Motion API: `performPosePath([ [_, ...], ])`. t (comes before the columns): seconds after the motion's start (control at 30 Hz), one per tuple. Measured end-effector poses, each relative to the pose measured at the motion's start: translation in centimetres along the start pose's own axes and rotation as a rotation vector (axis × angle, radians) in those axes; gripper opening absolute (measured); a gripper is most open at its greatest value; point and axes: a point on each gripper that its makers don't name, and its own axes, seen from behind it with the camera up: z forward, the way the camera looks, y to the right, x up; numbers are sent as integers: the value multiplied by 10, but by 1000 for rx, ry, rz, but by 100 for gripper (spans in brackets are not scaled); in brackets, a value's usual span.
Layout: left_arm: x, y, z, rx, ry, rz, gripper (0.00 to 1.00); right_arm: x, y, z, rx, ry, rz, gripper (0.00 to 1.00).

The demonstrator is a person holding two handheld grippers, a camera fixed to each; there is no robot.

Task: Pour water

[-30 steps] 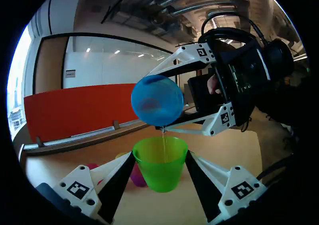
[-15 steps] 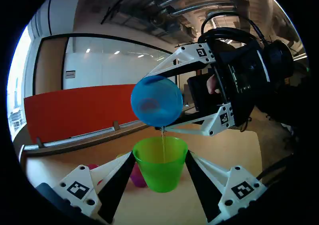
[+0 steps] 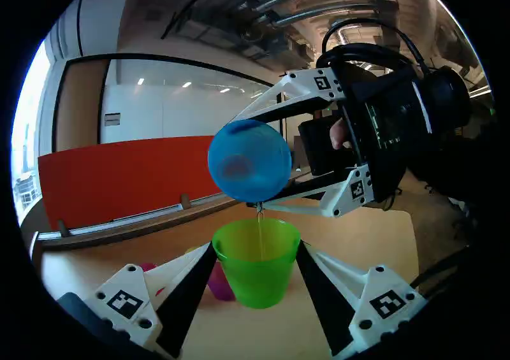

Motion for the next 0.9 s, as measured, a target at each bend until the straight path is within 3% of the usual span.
performPosePath([
  [0.9,3,2,2,0,0,7,88,0,3,-1,-3,-6,-57,91],
])
